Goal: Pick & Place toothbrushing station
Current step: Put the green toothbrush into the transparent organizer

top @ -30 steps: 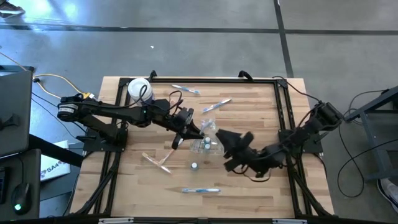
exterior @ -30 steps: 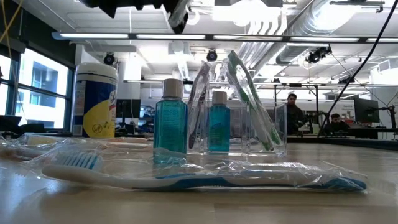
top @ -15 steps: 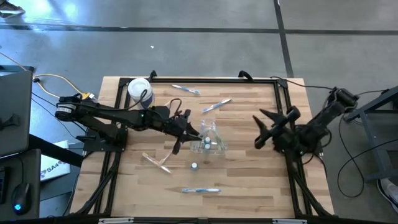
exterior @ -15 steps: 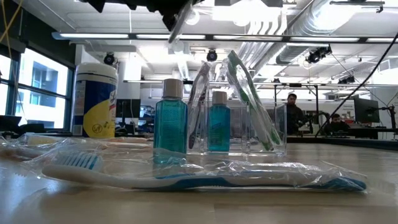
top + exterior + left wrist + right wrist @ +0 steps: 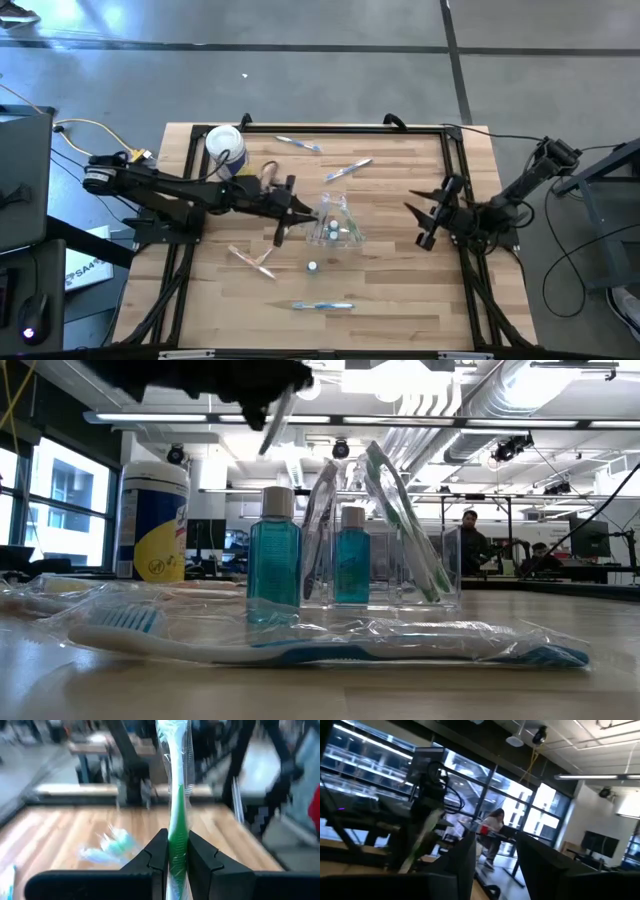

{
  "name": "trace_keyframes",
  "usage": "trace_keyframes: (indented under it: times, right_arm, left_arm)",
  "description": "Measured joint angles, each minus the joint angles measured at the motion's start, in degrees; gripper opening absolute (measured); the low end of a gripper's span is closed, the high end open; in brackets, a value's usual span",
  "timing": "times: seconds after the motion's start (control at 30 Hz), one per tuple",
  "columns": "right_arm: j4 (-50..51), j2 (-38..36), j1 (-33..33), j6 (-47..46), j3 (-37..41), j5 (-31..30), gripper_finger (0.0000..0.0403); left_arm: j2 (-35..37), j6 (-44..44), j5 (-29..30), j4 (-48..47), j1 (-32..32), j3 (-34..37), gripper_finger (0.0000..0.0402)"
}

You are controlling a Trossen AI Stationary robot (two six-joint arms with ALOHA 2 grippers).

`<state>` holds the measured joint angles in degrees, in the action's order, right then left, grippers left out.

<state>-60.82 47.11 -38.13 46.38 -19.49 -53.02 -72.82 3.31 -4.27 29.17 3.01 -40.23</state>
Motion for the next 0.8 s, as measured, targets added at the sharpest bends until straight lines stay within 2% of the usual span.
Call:
trace_keyframes:
  times: [0.17,0.27,0.4,0.6,0.8]
  right_arm:
    - [0.8,0.2,0.0,-1.7,1.1,0.9,0.0132]
    - [0.7,0.2,0.0,-2.4,1.1,1.1,0.0132]
    - [1.0,0.2,0.0,-4.7,1.1,2.3,0.0132]
    - [3.6,0.2,0.0,-5.0,1.1,2.8,0.0132]
    - [4.0,0.2,0.0,-7.7,1.1,4.0,0.0133]
  left_arm:
    - [2.2,1.5,0.6,17.8,0.0,9.7,0.0037]
    - [2.6,1.6,0.8,25.1,0.0,13.2,0.0037]
    - [0.2,2.1,1.5,27.5,0.0,14.4,0.0037]
    - [-6.4,2.7,-1.4,33.8,0.0,14.4,0.0037]
    - [-11.0,-1.4,-2.9,38.8,-0.6,14.3,0.0037]
